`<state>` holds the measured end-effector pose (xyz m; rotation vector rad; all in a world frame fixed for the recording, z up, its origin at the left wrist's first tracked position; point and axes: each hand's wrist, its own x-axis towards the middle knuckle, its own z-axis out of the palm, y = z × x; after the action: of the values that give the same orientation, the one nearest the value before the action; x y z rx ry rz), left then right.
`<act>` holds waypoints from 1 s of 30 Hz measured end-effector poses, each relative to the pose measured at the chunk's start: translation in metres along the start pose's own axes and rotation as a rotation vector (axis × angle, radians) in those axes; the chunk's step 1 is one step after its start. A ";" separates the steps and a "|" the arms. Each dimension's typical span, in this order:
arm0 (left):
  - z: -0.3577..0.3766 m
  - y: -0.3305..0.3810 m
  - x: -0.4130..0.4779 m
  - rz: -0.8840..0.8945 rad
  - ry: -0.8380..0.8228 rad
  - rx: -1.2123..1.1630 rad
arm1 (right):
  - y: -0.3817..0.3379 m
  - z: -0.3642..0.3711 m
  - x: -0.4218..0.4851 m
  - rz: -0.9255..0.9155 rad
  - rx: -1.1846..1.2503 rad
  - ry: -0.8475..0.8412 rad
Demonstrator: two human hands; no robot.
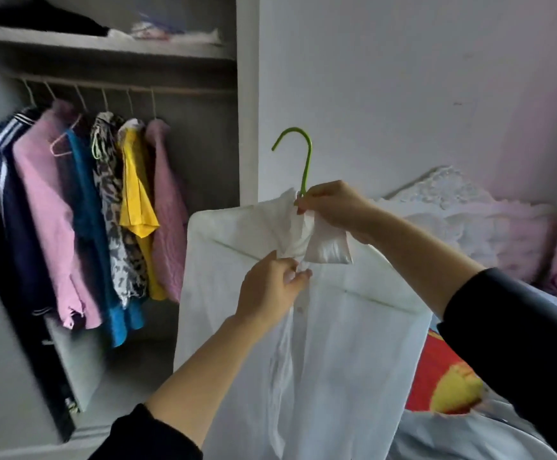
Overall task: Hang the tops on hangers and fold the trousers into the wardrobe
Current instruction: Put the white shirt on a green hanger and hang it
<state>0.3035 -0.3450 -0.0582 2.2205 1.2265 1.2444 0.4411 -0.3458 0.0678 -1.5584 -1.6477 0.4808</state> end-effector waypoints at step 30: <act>-0.137 -0.290 0.294 -0.198 -0.141 0.024 | -0.055 0.176 0.341 -0.109 -0.468 0.154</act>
<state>0.1138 0.0424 -0.0004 2.1032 1.3726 0.9863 0.2990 0.0135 0.0996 -1.7704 -1.7938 -0.0932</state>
